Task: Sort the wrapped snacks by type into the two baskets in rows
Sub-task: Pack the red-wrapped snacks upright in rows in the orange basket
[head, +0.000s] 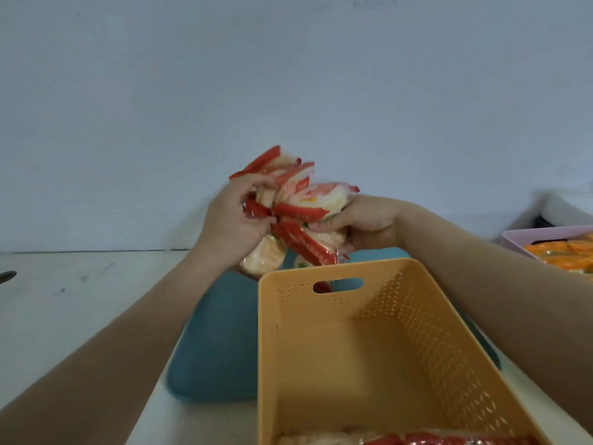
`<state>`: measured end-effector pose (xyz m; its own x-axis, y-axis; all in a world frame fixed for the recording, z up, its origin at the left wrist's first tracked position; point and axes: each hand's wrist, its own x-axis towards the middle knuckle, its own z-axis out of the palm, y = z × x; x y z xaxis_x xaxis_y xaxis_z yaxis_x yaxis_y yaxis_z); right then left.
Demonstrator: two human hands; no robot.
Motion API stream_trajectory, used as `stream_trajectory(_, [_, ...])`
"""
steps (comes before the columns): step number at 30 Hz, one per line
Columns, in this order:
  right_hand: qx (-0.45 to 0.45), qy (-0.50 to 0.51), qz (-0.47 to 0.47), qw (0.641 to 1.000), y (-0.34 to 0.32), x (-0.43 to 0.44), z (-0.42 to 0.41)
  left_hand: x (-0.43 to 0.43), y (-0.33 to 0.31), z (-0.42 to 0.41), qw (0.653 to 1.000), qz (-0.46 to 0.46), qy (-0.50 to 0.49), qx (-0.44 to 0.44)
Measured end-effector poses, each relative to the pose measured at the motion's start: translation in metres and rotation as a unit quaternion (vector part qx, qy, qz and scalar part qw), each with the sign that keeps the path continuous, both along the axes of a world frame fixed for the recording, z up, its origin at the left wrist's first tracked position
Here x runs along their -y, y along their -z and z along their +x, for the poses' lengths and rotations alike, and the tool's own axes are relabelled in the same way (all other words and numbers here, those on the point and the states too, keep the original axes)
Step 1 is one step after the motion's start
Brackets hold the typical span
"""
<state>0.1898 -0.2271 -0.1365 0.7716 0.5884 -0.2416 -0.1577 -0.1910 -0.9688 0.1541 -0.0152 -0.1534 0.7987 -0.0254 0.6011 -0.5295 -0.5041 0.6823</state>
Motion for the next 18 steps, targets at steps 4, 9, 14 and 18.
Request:
stream_trajectory(4, [0.098, 0.031, 0.02, 0.994, -0.046, 0.006, -0.023, 0.009, -0.039, -0.02, 0.996, -0.017, 0.018, 0.081])
stream_trajectory(9, [0.188, 0.038, 0.019, 0.981, -0.092, 0.021, -0.078, 0.027, -0.083, -0.066, 0.989, -0.068, 0.051, 0.121])
stream_trajectory(14, [0.204, 0.023, 0.005, 0.979, -0.093, 0.047, -0.138, 0.048, -0.086, -0.123, 0.989, -0.074, 0.082, 0.1])
stream_trajectory(18, [0.24, 0.042, -0.054, 0.968, -0.064, 0.051, -0.177, 0.062, -0.053, -0.151, 0.989, -0.098, 0.1, 0.046])
